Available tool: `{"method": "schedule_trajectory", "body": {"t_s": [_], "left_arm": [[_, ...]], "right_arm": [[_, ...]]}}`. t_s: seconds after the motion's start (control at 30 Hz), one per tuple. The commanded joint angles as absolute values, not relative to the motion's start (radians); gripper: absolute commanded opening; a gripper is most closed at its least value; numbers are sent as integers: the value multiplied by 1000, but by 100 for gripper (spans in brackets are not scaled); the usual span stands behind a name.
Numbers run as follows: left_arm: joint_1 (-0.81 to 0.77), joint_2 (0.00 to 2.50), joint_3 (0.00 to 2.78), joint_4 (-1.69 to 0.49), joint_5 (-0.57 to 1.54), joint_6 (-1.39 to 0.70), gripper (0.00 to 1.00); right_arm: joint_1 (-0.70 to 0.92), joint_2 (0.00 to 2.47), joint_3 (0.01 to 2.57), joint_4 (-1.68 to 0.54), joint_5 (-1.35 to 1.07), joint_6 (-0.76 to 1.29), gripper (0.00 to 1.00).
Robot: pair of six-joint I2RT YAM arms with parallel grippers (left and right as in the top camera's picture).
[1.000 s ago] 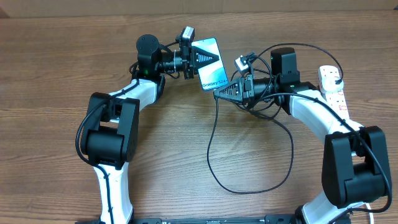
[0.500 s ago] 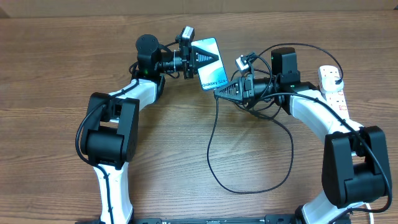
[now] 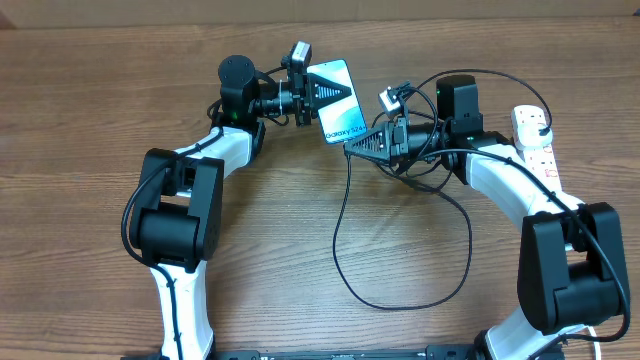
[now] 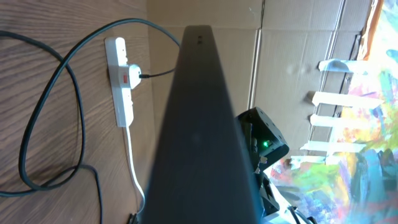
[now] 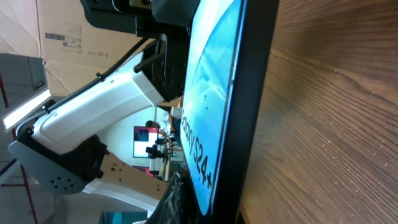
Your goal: Plug charger to phone and switch on socket
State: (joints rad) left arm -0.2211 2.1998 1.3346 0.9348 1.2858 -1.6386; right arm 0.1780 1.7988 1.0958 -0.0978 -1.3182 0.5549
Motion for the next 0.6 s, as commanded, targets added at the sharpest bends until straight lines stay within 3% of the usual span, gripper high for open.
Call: {"method": "schedule_trajectory", "body": {"t_s": [0.0, 0.33, 0.57], "left_arm": [[-246, 2188, 1340, 943, 1359, -1612, 5], [-270, 2188, 1340, 944, 1365, -1612, 5], [-237, 2188, 1340, 944, 1316, -1600, 4]], "right_arm": [[173, 1781, 1119, -63, -1272, 577, 4], [173, 1781, 1119, -57, -1233, 599, 4], [173, 1781, 1119, -58, -1368, 598, 4]]}}
